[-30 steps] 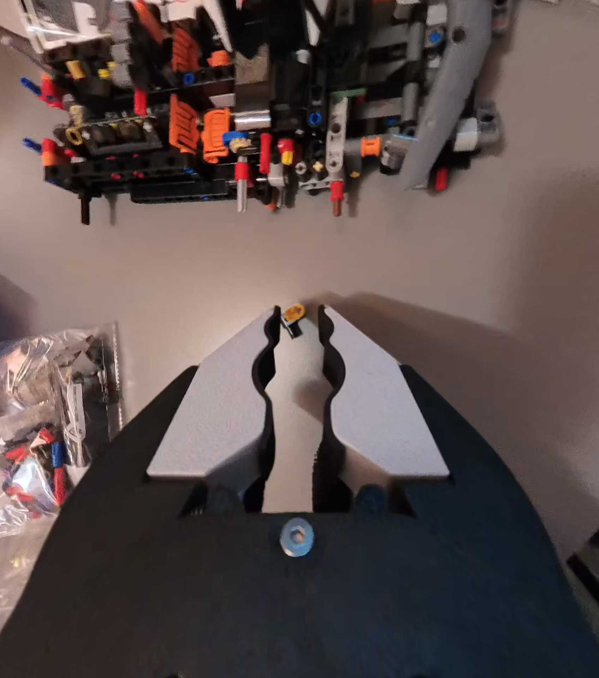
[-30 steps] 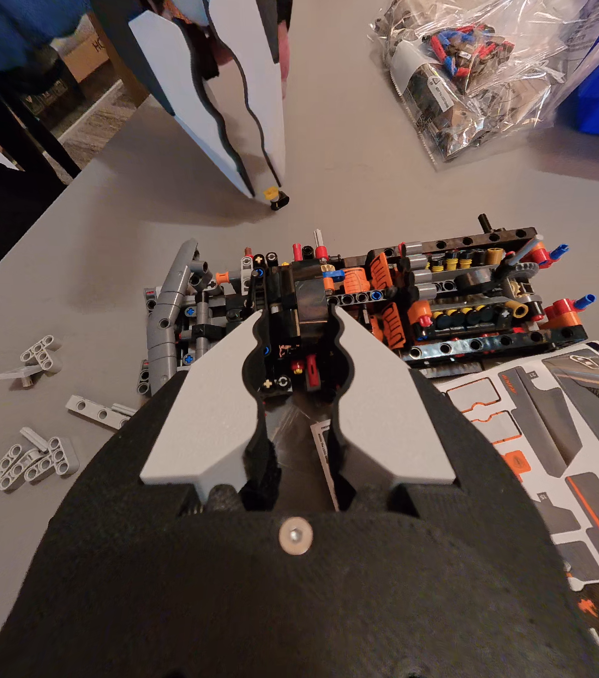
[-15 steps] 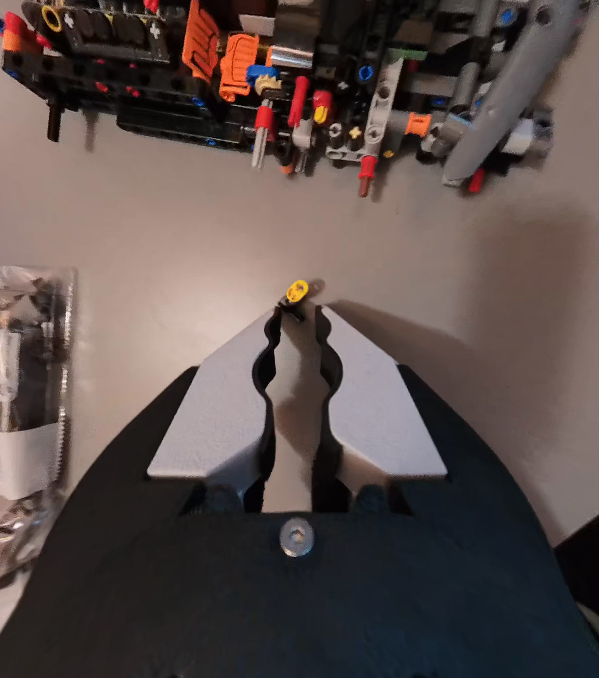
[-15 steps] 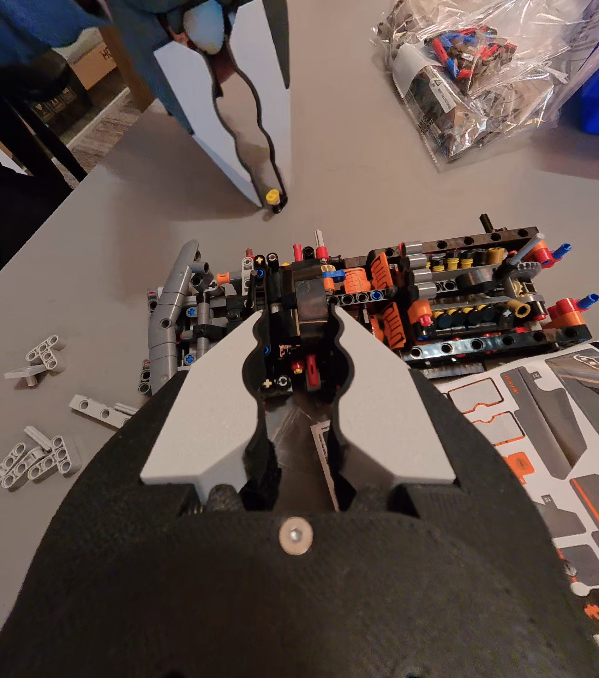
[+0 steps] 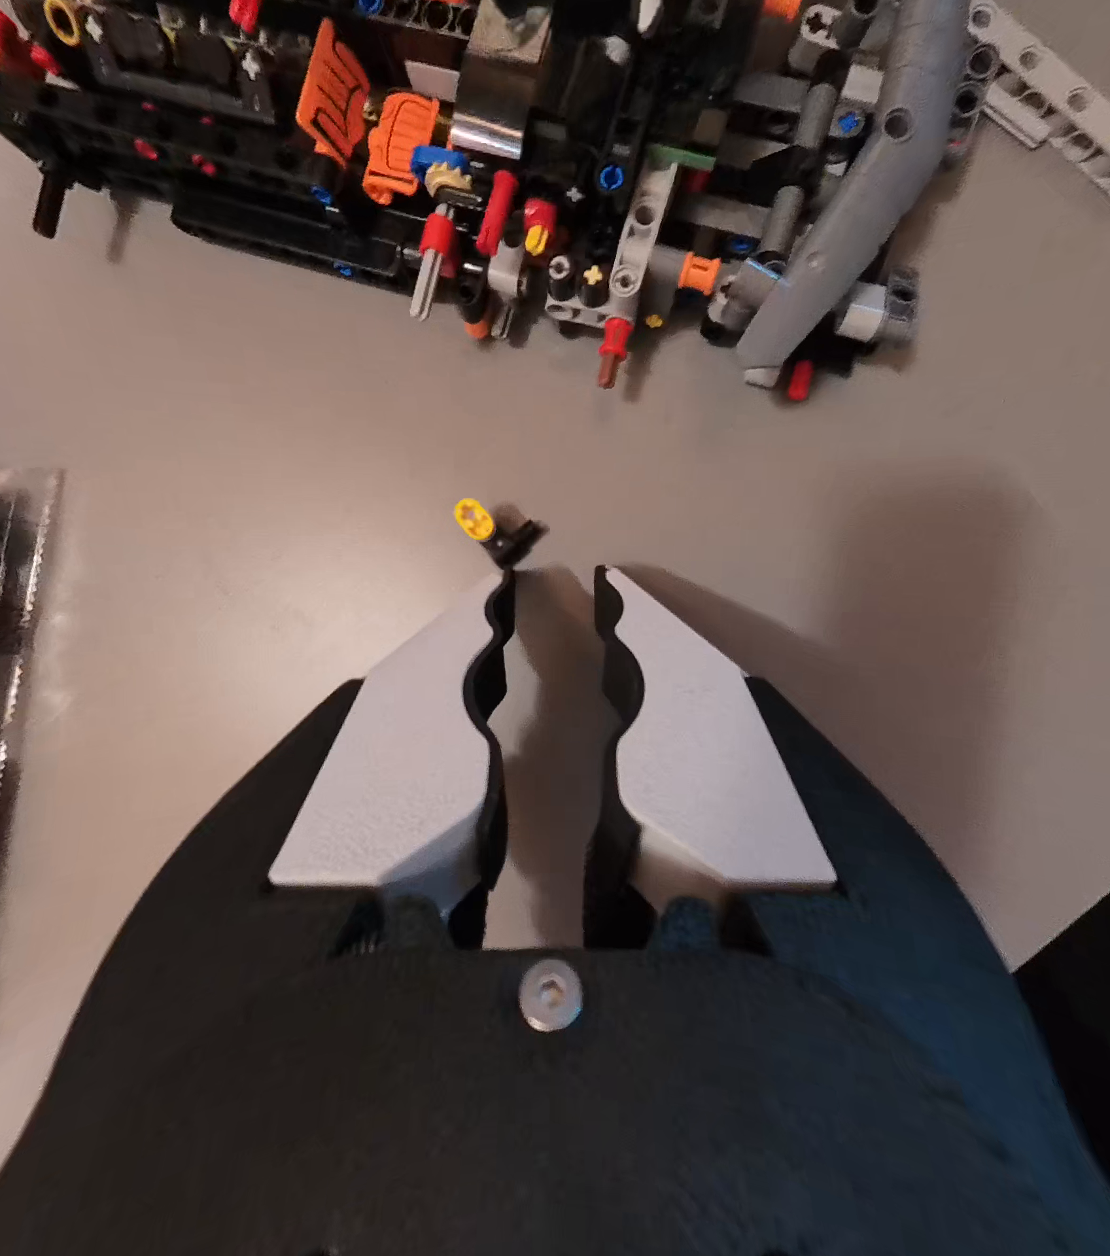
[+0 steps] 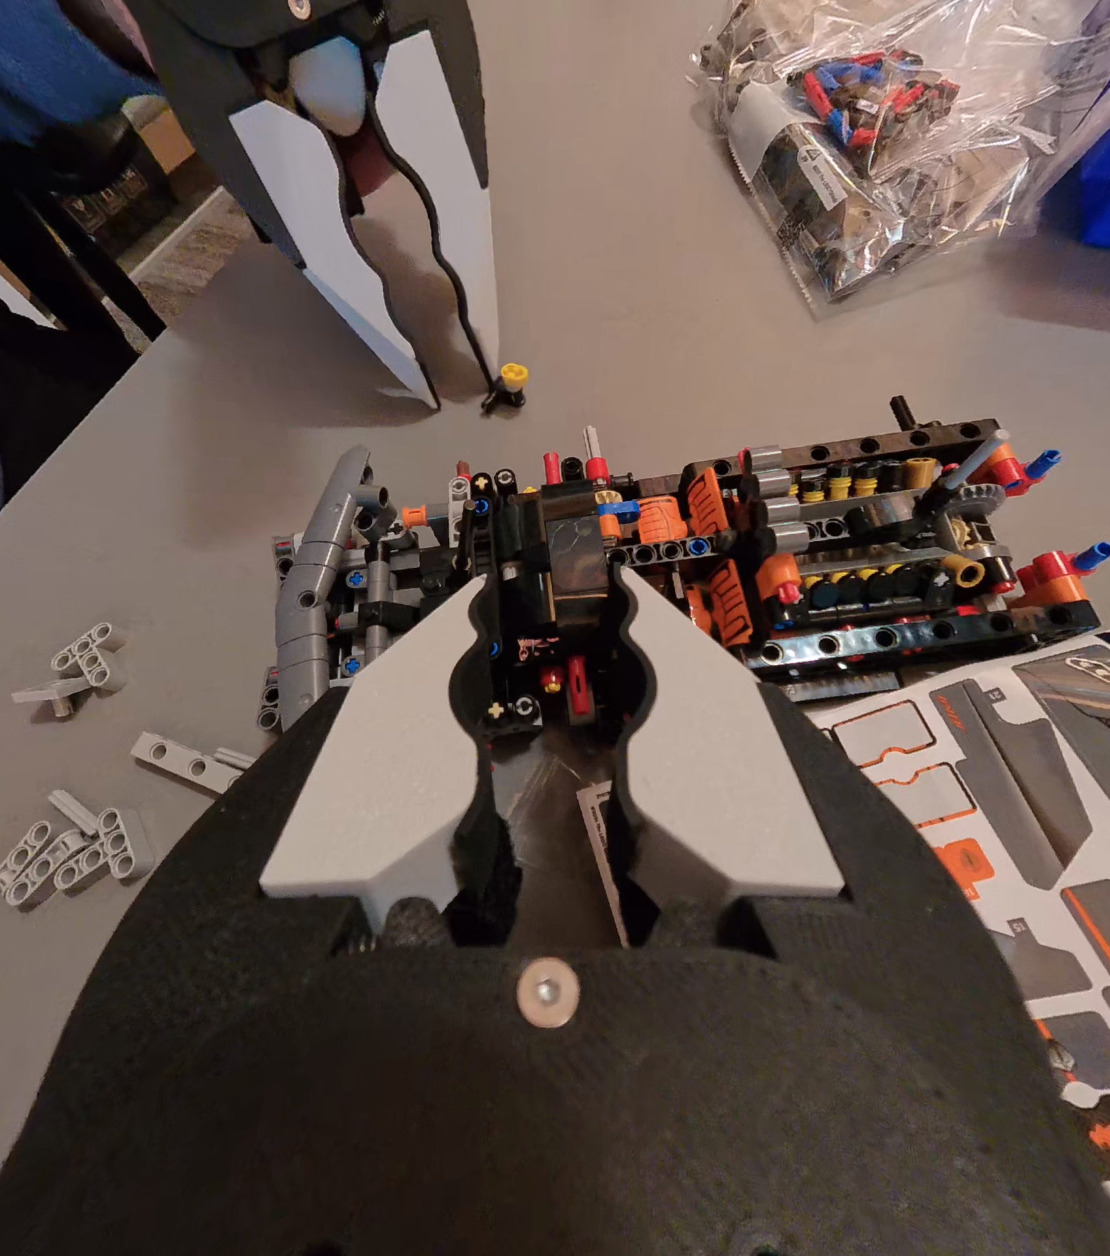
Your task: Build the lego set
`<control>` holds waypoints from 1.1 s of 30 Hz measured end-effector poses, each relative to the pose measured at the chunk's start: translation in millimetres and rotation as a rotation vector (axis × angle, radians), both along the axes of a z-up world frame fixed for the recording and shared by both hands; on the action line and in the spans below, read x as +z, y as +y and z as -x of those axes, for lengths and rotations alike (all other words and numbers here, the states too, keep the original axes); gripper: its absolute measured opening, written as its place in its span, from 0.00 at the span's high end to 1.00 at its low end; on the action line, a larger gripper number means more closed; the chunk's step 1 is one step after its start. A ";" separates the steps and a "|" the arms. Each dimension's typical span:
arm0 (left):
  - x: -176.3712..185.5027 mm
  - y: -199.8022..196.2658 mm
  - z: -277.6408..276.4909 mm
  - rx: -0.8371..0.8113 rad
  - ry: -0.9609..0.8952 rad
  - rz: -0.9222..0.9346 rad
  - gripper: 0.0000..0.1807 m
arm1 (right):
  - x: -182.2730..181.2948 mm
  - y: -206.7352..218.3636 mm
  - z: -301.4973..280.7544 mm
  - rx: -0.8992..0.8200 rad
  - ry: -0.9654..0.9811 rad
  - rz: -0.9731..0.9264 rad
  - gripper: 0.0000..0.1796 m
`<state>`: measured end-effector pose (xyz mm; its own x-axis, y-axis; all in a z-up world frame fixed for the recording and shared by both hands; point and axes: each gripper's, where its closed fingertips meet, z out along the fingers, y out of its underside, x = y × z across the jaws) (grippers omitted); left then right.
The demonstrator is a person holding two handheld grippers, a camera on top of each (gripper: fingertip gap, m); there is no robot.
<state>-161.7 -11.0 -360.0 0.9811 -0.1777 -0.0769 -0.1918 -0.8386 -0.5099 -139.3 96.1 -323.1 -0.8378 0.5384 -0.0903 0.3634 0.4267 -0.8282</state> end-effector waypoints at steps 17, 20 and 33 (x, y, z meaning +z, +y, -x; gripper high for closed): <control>16.4 12.4 34.0 0.261 -0.488 -0.178 0.91 | 0.2 -0.1 -0.1 0.003 -0.003 0.015 0.84; 11.9 10.0 34.4 0.290 -0.529 -0.172 0.91 | 0.2 -0.1 -0.1 0.003 -0.004 0.020 0.84; 21.5 15.8 26.2 0.296 -0.720 -0.245 0.90 | 0.2 -0.3 -0.5 0.005 -0.007 0.030 0.84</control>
